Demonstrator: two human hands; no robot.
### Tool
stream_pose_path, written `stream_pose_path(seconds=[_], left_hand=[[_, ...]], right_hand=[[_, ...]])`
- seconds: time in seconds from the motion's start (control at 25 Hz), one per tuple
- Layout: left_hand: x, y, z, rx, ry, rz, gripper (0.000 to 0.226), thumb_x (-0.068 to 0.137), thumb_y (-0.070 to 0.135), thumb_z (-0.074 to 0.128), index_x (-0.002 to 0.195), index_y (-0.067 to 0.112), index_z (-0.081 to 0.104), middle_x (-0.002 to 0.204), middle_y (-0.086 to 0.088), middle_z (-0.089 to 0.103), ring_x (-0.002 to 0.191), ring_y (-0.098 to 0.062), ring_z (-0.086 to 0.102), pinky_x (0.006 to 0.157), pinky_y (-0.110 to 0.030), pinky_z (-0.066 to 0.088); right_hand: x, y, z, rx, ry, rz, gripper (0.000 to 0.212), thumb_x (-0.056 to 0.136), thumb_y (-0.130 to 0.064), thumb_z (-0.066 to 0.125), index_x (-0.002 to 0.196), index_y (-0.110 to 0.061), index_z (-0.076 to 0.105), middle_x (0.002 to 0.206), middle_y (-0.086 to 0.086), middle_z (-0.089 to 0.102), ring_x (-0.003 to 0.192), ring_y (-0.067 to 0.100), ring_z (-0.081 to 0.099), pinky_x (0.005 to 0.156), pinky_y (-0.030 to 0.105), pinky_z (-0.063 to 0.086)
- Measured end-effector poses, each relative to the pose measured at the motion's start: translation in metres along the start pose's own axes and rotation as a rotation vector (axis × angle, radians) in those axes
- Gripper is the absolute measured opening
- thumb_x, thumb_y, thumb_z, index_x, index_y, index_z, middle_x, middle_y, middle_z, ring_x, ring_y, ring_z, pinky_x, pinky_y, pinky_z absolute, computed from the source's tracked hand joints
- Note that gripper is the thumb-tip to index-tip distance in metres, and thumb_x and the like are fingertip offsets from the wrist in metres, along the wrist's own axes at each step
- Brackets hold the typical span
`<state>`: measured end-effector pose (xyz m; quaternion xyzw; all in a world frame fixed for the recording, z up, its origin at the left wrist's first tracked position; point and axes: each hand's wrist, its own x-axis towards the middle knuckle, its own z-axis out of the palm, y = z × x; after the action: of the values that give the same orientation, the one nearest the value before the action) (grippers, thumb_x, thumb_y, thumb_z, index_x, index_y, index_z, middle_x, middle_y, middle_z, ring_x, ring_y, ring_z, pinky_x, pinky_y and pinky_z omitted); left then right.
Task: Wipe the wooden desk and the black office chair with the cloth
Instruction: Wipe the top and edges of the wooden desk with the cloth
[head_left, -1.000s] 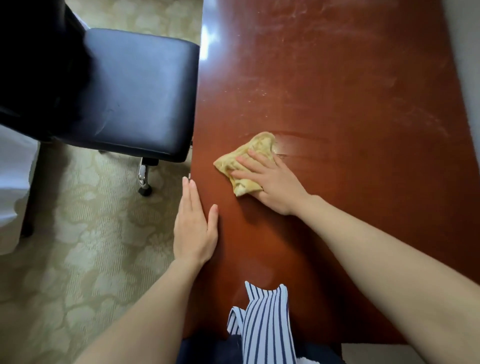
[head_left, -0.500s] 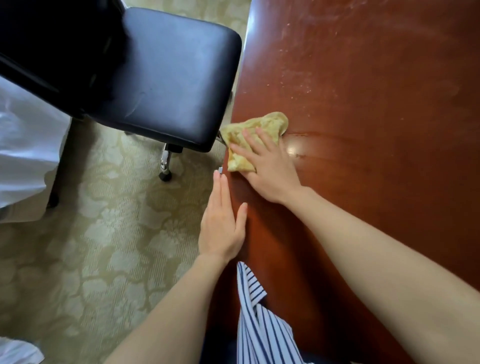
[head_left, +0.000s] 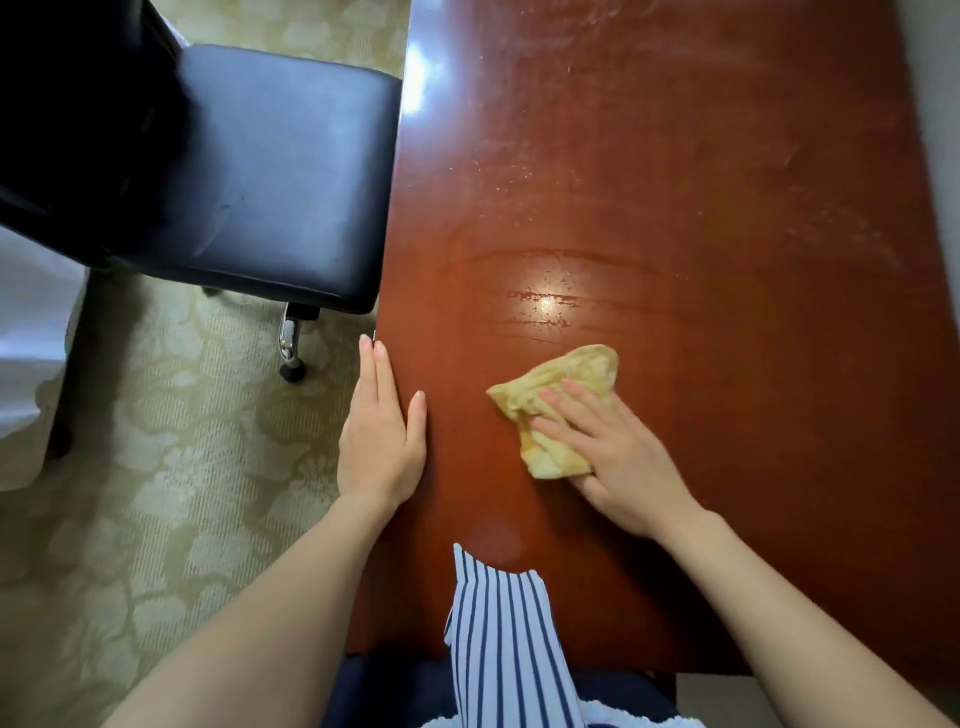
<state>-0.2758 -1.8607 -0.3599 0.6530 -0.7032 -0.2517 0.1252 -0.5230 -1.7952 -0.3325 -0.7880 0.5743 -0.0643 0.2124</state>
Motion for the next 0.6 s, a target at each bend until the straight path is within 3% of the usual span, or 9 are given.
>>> stream_pose_path(seconds=[0.08,0.24,0.6], left_hand=[[-0.001,0.001,0.000,-0.009,-0.004,-0.006,0.065,0.098,0.035,0.034,0.151,0.010,0.008,0.160,0.001,-0.002,0.143,-0.018,0.018,0.106,-0.037,0.033],[0.000,0.000,0.000,-0.008,-0.002,-0.008,0.065,0.098,0.036,0.035,0.151,0.008,0.010,0.160,-0.001,-0.001,0.142,-0.020,0.022,0.106,-0.036,0.033],[-0.001,0.001,0.002,-0.057,0.006,0.008,0.066,0.098,0.041,0.031,0.152,0.011,0.006,0.160,0.003,-0.003,0.140,-0.016,0.021,0.106,-0.028,0.028]], right_hand=[[-0.010,0.026,-0.011,0.032,0.051,0.157,0.065,0.074,-0.007,0.074,0.133,-0.023,0.053,0.146,-0.005,0.035,0.140,0.020,0.023,0.113,0.046,0.021],[0.011,0.063,-0.034,0.047,0.043,0.373,0.062,0.092,-0.015,0.054,0.143,-0.035,0.026,0.155,-0.011,0.015,0.143,0.007,-0.001,0.116,0.038,0.001],[0.165,0.039,-0.045,-0.058,-0.053,0.538,0.058,0.099,-0.036,0.033,0.149,-0.040,0.006,0.159,0.000,-0.010,0.144,0.029,-0.017,0.111,0.061,-0.002]])
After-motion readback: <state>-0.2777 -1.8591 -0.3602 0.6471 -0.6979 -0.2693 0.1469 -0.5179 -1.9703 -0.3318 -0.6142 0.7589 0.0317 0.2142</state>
